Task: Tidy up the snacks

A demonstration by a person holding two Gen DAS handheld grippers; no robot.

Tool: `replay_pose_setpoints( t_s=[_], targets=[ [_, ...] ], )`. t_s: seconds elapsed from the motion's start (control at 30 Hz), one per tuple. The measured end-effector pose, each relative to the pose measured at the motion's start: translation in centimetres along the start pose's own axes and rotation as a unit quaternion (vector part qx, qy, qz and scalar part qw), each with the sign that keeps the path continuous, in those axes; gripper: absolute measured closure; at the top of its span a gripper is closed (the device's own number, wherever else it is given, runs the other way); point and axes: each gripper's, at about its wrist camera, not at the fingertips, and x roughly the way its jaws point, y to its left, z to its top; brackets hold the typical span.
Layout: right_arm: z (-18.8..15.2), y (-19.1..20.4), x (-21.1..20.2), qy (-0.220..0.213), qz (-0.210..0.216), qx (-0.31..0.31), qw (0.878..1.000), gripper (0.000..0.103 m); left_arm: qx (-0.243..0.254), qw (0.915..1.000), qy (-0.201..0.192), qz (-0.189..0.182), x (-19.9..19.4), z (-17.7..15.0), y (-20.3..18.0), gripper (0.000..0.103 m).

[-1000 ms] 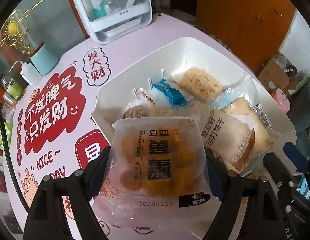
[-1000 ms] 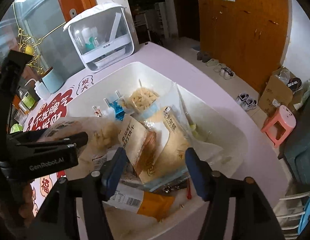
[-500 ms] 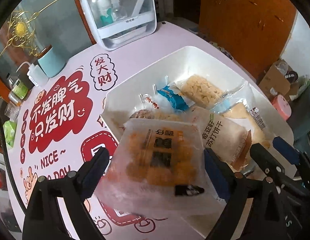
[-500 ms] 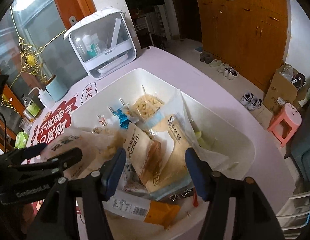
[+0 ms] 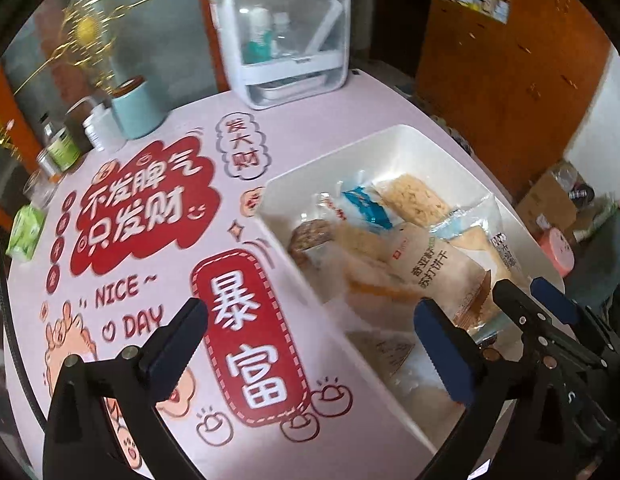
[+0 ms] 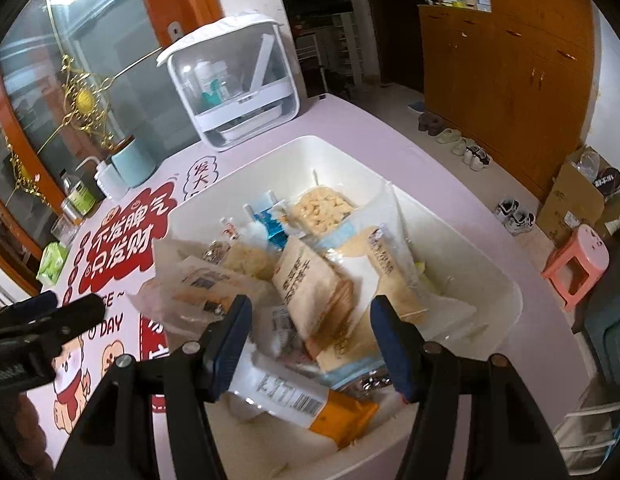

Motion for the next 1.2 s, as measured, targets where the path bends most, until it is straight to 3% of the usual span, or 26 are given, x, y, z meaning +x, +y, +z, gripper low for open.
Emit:
replay_pose_setpoints(
  t_s=[0.33,0.63,0.9,1.2],
  targets=[
    [-1.7,4.6,-2.7,0.007,0.01,-0.037,0.999,0.041,-0.06,0.9978,-0.009,0.024,-4.4,-4.5,6.9,0.001],
    [-2.6,9.5,-7.1,-0.004,0.035,-0.059,0.998,0.041,-0.07,0.9966,-0.032,0.028,-8.8,-7.0,11.5,0.001],
    [-3.8,13.5,-10.9,-0.007,0.064,-0.09,0.994,0.041,-0.068,0.9957,-0.054,0.03,-13.2,-9.0,13.6,0.001],
    [-4.5,14.5,-13.6,-0.015,0.049,-0.113,0.992,0.041,-0.089,0.9935,-0.06,0.036,-15.9,-10.7,14.5,0.001]
  ],
)
